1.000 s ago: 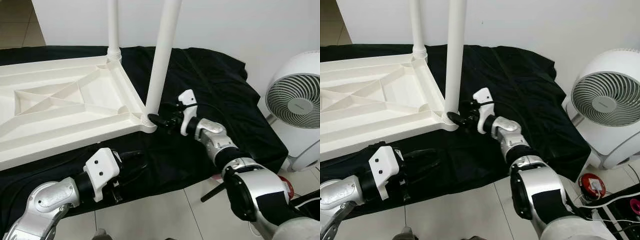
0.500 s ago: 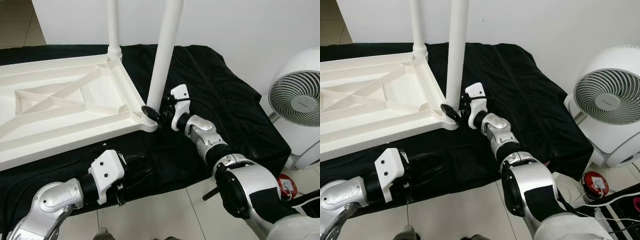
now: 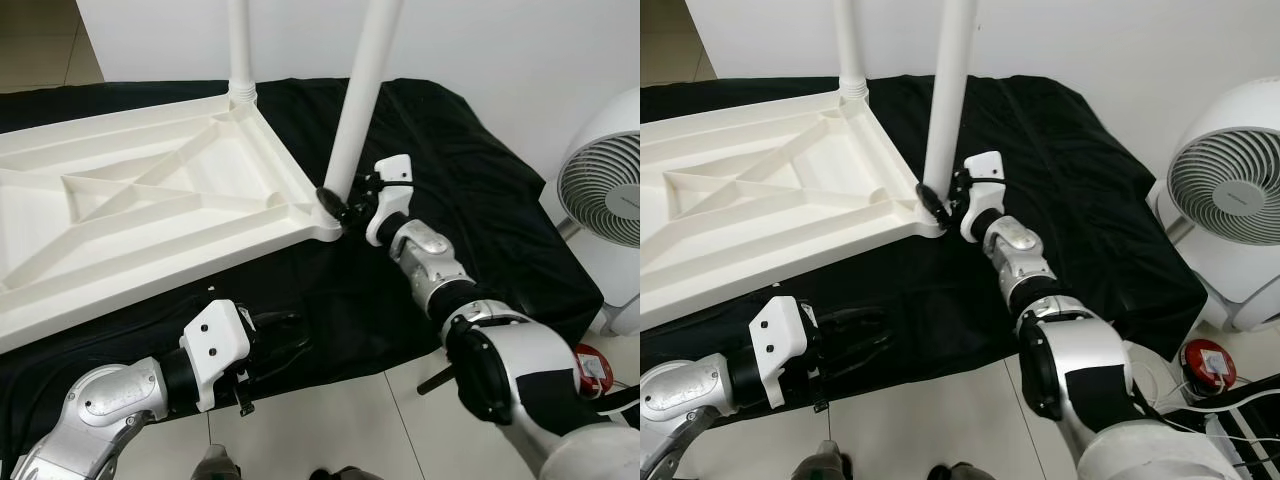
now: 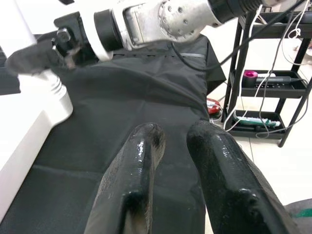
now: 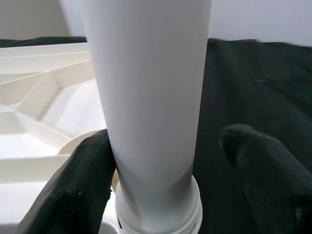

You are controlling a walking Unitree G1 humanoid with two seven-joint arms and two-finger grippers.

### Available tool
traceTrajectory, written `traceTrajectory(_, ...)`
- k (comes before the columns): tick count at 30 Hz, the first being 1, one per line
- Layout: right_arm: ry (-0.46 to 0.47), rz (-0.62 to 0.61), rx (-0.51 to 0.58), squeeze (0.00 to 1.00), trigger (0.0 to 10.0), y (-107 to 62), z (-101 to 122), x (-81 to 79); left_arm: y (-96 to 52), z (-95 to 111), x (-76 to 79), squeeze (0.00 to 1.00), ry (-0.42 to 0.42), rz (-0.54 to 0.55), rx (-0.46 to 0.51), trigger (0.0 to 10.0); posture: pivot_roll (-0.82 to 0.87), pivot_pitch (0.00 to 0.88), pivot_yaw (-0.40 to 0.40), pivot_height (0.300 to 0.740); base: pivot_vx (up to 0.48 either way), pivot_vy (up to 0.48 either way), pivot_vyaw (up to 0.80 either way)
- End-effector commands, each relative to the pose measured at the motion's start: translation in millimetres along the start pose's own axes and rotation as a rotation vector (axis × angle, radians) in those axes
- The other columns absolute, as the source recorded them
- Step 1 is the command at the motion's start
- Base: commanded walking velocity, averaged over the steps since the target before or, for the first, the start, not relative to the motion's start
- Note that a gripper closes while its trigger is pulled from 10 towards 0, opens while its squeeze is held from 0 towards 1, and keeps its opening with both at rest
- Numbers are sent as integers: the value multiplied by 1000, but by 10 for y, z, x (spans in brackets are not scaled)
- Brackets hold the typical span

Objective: Building children table

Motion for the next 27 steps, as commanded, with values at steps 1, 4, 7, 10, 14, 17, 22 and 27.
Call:
traceTrajectory(1,12,-73,17,0,10000,-29,38,146,6,12,38,0,-5,-30,-3,10000,244,135,-87,740,0,0,0)
traceTrajectory(4,0,-165,3,0,10000,-99,60,378,-5,16,35,0,-5,-26,-6,10000,246,135,-81,740,0,0,0)
traceTrajectory(7,-7,-185,-1,0,10000,-117,67,434,-7,17,35,0,-7,-25,-6,10000,246,136,-81,740,0,0,0)
traceTrajectory(10,-21,-196,-9,0,10000,-138,69,483,-9,16,33,0,-8,-25,-7,10000,246,136,-81,740,0,0,0)
traceTrajectory(14,-26,-198,-8,0,10000,-153,57,494,-13,15,30,0,-10,-23,-7,10000,245,138,-84,740,0,0,0)
traceTrajectory(17,-21,-193,3,0,10000,-162,41,473,-16,14,31,0,-10,-21,-7,10000,247,138,-88,740,0,0,0)
traceTrajectory(22,37,-136,95,0,10000,-178,18,320,-27,5,43,0,-17,-14,-13,10000,244,134,-93,740,0,0,0)
traceTrajectory(27,57,-64,171,0,10000,-178,43,178,-53,-19,46,0,-29,-7,-22,10000,239,130,-95,740,0,0,0)
Point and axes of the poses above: a point about 5 cm out from each wrist's last joint towards the gripper, its own y axis pointing out of the wrist towards the gripper, its own z axis along the axis of the wrist's last joint, x = y × z, the point moved 2 cm from there along y, pointing out of the wrist towards the gripper, and after that the axes turned 11 degrees about -y, right-handed, at the moved point
